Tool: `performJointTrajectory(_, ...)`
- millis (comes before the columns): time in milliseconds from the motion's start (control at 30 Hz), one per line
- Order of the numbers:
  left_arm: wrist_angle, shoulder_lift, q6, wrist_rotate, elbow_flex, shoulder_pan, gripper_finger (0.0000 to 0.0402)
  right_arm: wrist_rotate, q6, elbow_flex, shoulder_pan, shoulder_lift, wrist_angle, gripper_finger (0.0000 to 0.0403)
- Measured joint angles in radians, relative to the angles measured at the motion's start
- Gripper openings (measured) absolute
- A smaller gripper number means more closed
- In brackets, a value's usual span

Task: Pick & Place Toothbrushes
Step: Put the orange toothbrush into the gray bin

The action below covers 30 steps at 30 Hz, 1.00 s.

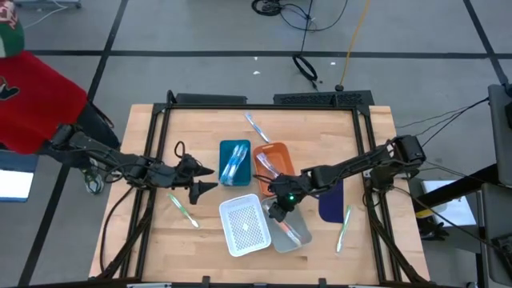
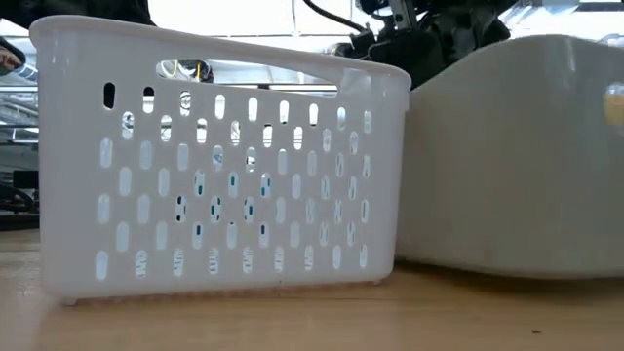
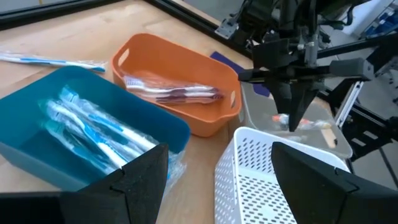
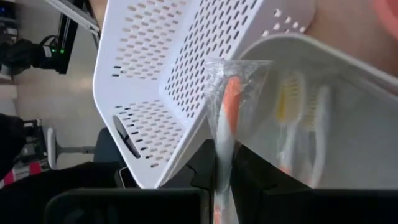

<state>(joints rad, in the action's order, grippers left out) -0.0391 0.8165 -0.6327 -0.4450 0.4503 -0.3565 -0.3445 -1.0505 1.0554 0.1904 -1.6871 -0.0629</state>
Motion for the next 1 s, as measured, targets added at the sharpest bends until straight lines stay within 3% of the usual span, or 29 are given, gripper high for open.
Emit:
performJointTrajectory(533, 0.000, 0.000, 0.004, 0.034, 0.000, 0.000, 0.0285, -0.012, -0.036, -0.002, -0.018, 0.006, -0.023, 0.0018)
performJointTrajectory(1000, -0.002, 0.000, 0.010, 0.036, 0.000, 0.000, 0.0285, 0.221, -0.038, -0.003, 0.069, 0.111, -0.156, 0.0018)
